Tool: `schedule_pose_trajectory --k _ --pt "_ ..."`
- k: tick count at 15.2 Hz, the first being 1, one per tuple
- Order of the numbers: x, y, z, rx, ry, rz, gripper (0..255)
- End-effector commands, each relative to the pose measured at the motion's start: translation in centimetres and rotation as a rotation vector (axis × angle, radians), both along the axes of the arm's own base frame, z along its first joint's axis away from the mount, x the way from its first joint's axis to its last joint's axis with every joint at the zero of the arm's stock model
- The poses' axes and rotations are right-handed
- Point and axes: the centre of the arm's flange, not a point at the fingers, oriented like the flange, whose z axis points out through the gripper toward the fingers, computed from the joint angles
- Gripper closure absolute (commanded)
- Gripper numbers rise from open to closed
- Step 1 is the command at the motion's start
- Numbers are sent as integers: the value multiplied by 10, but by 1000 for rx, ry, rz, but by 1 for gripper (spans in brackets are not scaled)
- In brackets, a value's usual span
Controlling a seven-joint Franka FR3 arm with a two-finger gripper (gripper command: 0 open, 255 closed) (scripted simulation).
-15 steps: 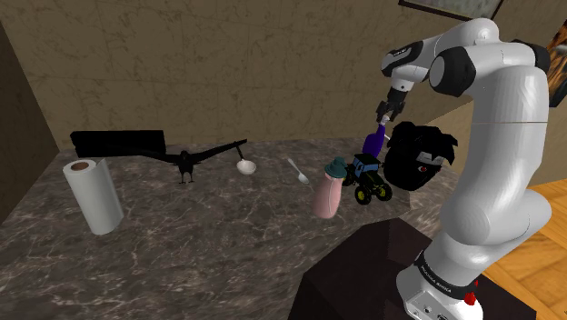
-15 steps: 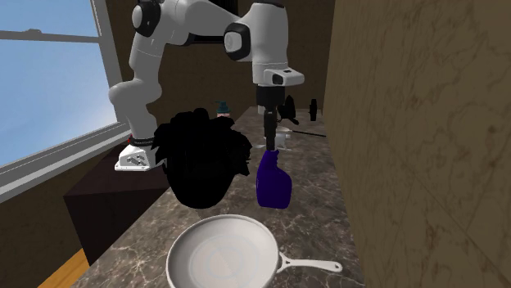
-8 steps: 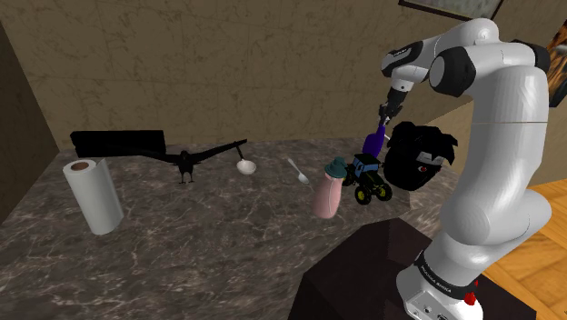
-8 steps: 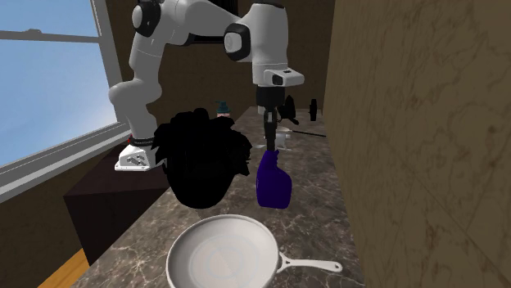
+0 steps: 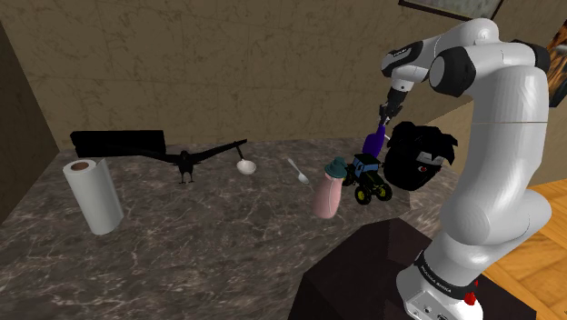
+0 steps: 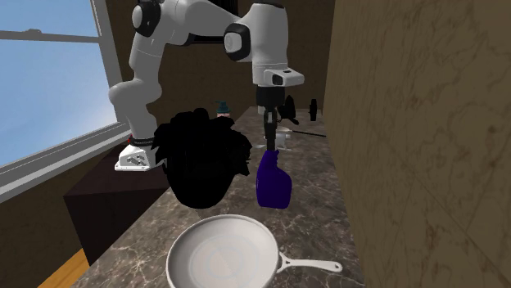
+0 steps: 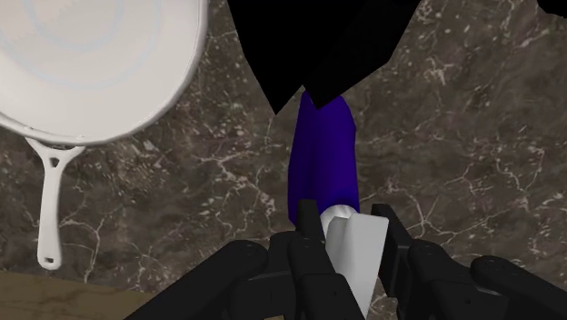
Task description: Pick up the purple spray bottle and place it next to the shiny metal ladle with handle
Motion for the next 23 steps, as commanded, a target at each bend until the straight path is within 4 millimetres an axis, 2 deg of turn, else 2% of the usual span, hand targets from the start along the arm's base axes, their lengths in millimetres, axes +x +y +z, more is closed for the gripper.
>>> schedule_pose_trajectory --k 1,21,23 --pt "0 0 5 0 0 0 255" --pt "0 0 110 0 0 0 255" --pt "4 24 119 0 0 0 255"
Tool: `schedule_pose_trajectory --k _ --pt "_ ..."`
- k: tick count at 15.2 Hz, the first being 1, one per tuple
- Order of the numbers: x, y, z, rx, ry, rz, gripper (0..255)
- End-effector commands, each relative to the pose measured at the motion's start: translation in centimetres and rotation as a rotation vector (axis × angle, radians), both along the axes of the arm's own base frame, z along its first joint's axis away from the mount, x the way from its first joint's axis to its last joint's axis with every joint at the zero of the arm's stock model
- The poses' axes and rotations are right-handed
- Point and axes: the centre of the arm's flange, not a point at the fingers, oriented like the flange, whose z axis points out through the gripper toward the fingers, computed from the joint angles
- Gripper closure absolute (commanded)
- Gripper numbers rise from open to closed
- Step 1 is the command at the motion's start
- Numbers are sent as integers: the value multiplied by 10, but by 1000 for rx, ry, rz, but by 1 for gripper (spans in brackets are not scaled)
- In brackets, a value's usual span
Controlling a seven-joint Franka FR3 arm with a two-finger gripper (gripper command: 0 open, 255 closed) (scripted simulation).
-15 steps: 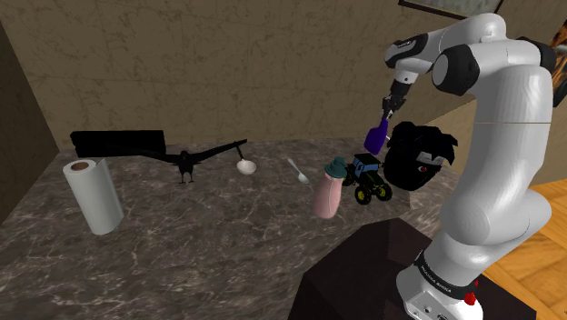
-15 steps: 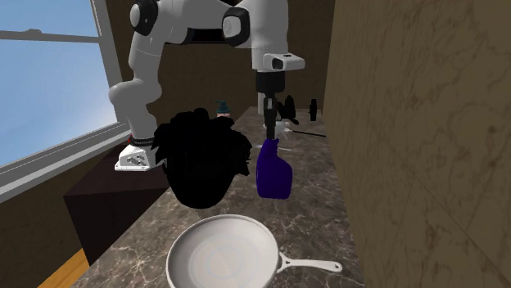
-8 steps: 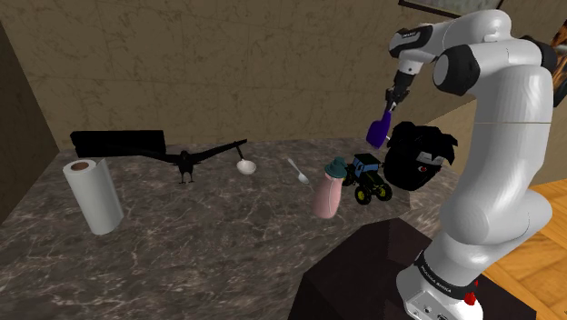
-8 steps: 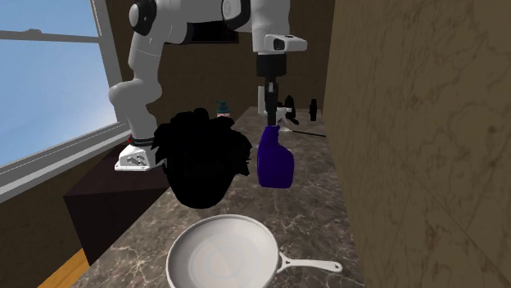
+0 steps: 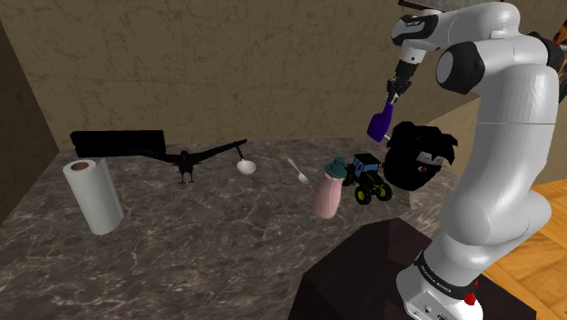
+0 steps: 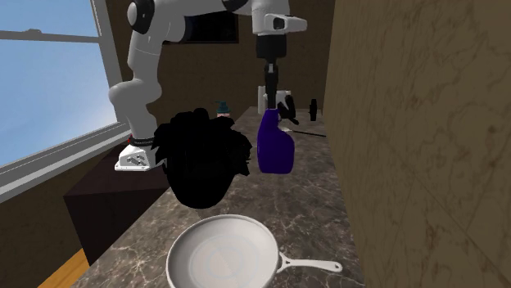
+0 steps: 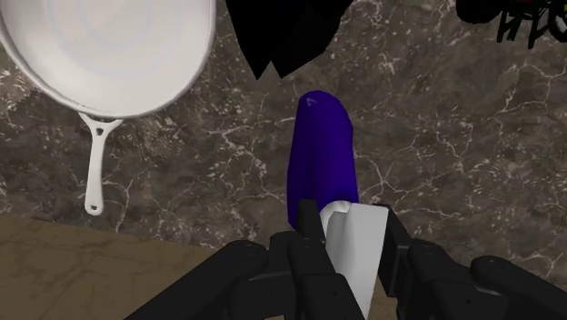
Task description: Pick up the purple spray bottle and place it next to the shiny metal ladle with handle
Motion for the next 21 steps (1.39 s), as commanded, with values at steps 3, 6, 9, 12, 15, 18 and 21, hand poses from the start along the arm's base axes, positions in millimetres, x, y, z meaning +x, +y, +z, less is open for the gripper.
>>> schedule_pose_trajectory --k 3,6,9,12,15,18,21 --pt "9 46 17 0 0 0 255" --pt "16 82 30 0 0 0 255" --pt "22 119 44 0 0 0 255" --pt "29 156 57 0 0 0 255" --pt "36 192 71 0 0 0 255" --pt "43 229 84 0 0 0 255" --pt "49 265 98 0 0 0 255"
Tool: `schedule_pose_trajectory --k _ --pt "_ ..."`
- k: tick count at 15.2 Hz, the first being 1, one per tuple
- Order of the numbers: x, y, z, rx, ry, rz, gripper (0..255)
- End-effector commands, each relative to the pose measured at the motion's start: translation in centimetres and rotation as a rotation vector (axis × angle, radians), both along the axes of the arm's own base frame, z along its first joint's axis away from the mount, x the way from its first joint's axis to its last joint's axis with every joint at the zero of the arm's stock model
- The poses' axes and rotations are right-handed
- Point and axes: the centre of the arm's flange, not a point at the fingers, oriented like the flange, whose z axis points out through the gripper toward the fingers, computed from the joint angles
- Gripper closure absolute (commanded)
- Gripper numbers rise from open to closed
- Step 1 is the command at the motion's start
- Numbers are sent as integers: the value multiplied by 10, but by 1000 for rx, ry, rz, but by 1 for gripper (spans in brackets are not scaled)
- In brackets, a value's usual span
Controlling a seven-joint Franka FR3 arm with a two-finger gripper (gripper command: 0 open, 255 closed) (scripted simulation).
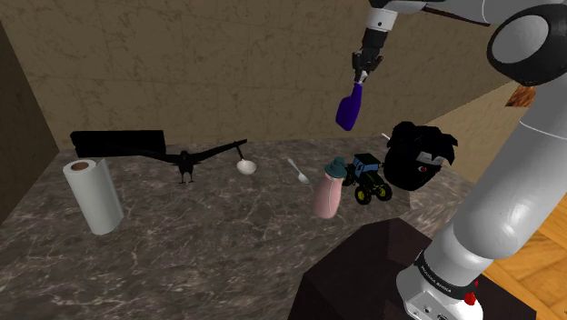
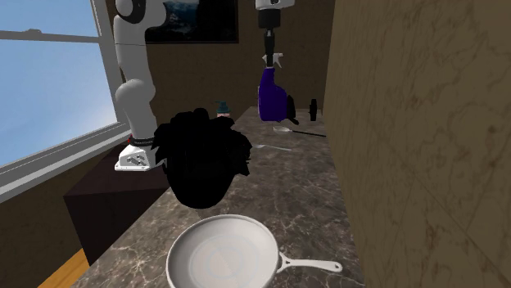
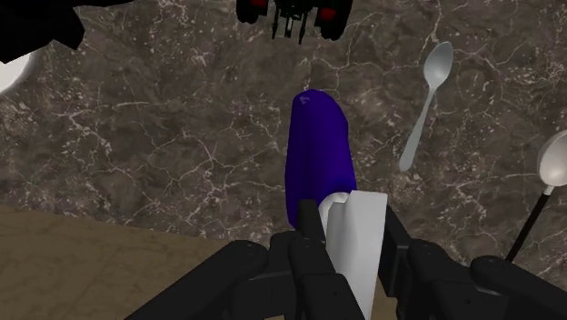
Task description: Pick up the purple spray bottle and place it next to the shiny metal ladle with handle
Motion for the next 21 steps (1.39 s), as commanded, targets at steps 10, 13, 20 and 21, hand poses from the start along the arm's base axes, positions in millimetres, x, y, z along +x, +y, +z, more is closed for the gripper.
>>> schedule_pose_trajectory --k 10,13,20,21 --pt "24 135 53 0 0 -1 255" --pt "31 172 66 0 0 -1 255" --pt "47 257 98 0 0 -1 255" --pt "49 269 102 0 0 -1 255"
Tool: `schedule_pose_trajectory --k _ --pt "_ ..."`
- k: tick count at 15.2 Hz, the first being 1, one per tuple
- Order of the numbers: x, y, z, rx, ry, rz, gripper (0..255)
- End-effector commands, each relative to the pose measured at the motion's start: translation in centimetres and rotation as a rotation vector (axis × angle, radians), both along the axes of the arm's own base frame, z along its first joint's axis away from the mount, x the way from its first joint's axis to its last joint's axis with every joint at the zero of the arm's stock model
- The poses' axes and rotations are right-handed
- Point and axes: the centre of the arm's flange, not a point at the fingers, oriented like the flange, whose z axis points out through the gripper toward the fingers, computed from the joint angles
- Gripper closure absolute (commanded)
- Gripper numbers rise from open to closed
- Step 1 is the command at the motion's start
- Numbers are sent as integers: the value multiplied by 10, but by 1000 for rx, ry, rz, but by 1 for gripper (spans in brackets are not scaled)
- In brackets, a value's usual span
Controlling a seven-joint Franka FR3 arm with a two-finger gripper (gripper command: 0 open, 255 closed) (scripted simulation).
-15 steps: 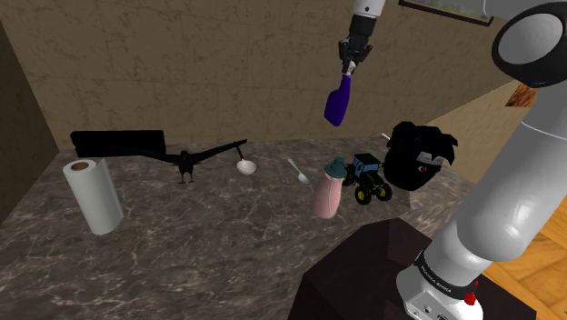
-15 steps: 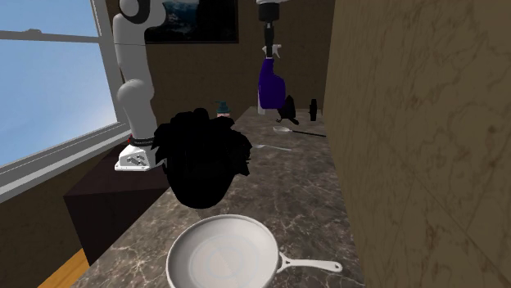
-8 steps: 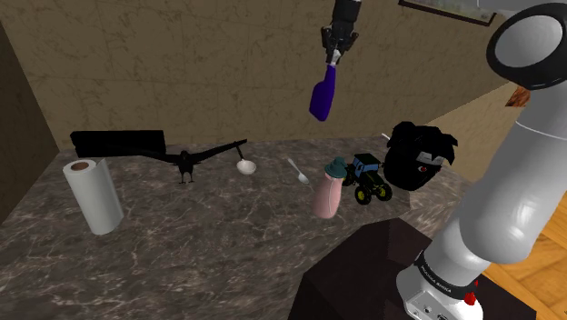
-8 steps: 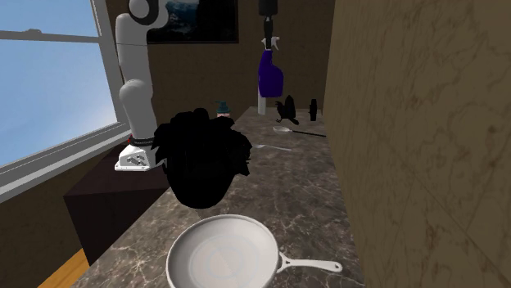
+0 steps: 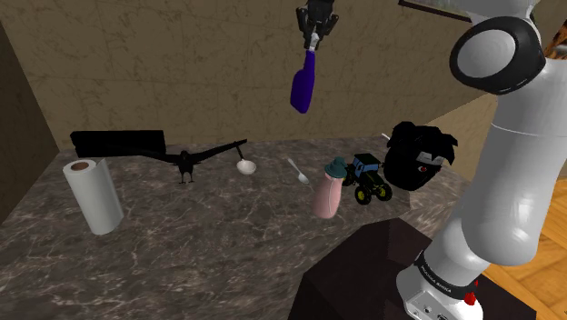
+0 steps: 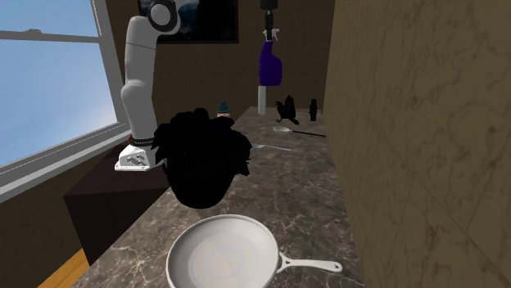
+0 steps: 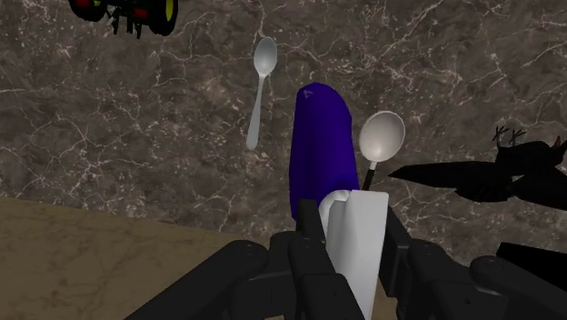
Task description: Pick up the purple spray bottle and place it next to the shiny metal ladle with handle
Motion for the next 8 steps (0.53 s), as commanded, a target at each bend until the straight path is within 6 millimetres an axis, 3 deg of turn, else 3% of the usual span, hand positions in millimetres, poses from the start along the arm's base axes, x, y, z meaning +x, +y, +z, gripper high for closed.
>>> schedule_pose_trajectory --k 1,2,8 --pt "1 27 11 0 1 -1 255" --pt "3 41 16 0 1 -1 255" --pt "3 41 -15 0 1 -1 255"
